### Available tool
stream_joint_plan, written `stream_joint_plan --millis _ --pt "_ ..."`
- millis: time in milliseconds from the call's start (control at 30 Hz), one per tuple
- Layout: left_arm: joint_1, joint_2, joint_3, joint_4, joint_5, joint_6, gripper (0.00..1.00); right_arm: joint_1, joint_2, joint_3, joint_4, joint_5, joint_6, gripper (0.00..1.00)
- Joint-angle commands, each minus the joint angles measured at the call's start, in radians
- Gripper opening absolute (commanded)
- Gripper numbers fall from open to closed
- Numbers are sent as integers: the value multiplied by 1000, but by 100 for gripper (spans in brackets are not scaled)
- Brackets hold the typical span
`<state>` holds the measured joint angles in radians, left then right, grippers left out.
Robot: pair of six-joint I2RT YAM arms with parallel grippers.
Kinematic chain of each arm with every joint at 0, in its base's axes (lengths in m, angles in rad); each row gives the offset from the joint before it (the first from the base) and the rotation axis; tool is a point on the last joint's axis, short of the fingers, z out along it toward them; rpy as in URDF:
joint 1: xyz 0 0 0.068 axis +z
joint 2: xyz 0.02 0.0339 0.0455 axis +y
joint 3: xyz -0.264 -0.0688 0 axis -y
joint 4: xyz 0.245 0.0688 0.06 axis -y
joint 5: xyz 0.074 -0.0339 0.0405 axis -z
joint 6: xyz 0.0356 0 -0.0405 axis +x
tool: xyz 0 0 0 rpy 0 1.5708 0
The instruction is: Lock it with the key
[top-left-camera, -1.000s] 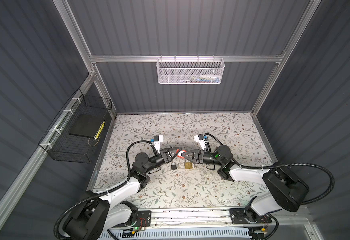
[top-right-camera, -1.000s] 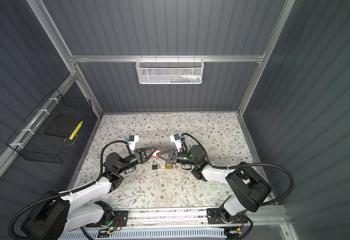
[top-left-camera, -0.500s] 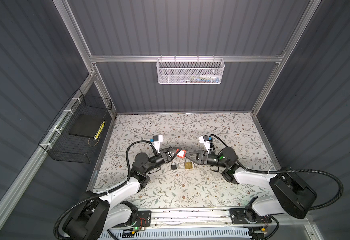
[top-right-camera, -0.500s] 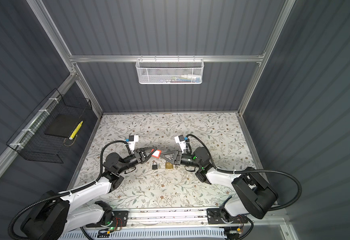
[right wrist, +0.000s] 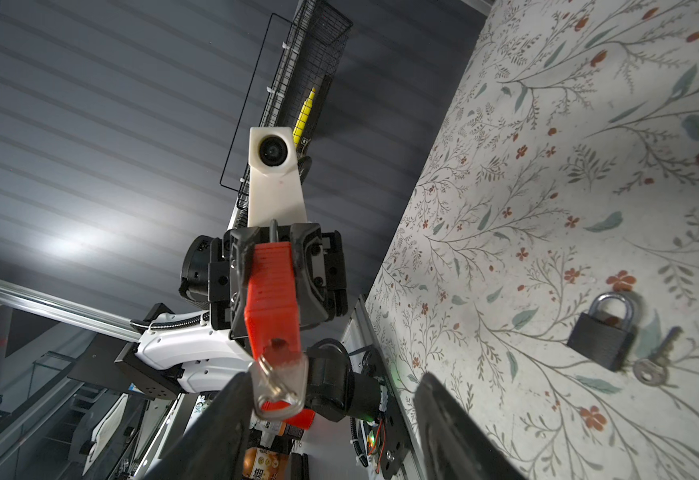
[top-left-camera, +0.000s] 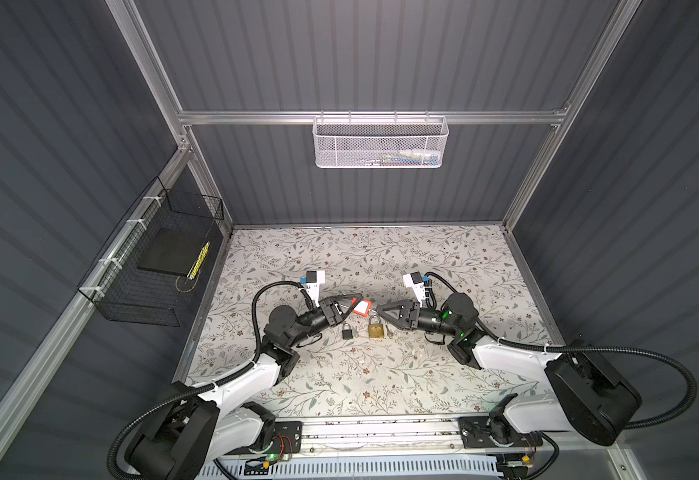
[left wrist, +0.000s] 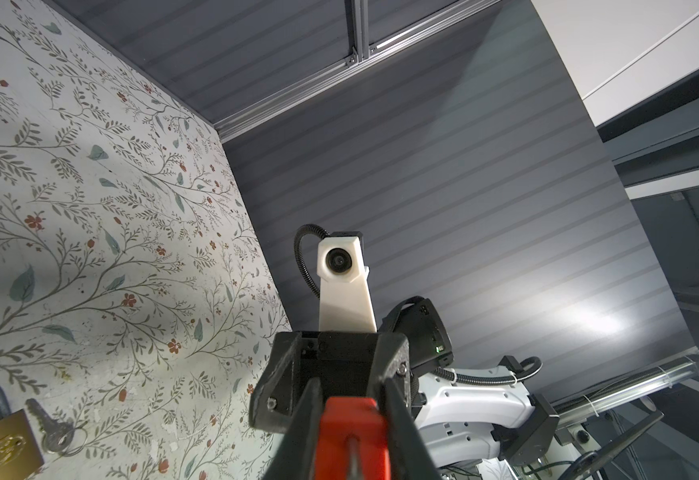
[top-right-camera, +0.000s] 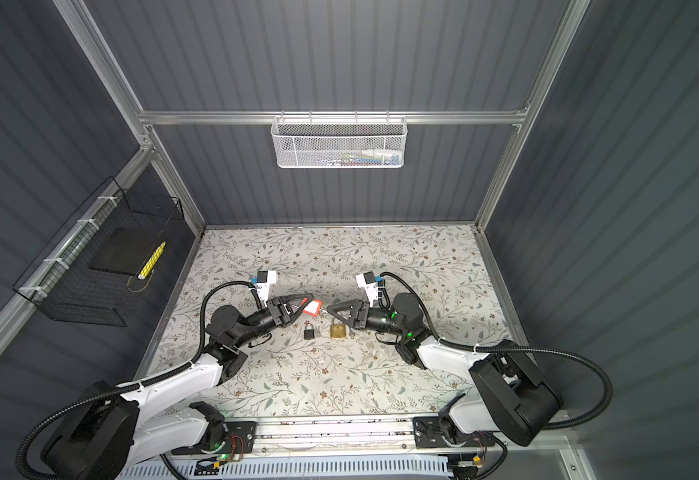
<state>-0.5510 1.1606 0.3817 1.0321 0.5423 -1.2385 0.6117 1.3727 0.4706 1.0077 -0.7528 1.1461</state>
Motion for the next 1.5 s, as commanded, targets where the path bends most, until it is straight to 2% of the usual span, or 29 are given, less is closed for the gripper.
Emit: stream_joint_plan --millis 0,333,500,667,800,933,1167,1467 --pt "-3 -4 22 54 -8 3 0 13 9 22 -53 -3 -43 64" --pt "-3 2 22 60 -7 -3 0 22 -13 39 -143 14 -108 64" --pt "-3 5 20 68 -5 -7 0 35 -61 68 -334 69 -231 64" --pt "-2 6 19 71 -7 -7 0 72 -171 88 -563 208 -436 66" --pt "-3 9 20 77 -7 -8 0 74 -226 82 -640 276 -501 67" --pt "-3 10 19 82 -7 -10 0 73 -246 103 -722 293 -546 67" --pt "-3 5 12 83 -7 -15 0 74 -338 92 -722 303 -567 68" --pt "-2 10 14 86 -7 -15 0 73 -308 129 -632 243 -516 70"
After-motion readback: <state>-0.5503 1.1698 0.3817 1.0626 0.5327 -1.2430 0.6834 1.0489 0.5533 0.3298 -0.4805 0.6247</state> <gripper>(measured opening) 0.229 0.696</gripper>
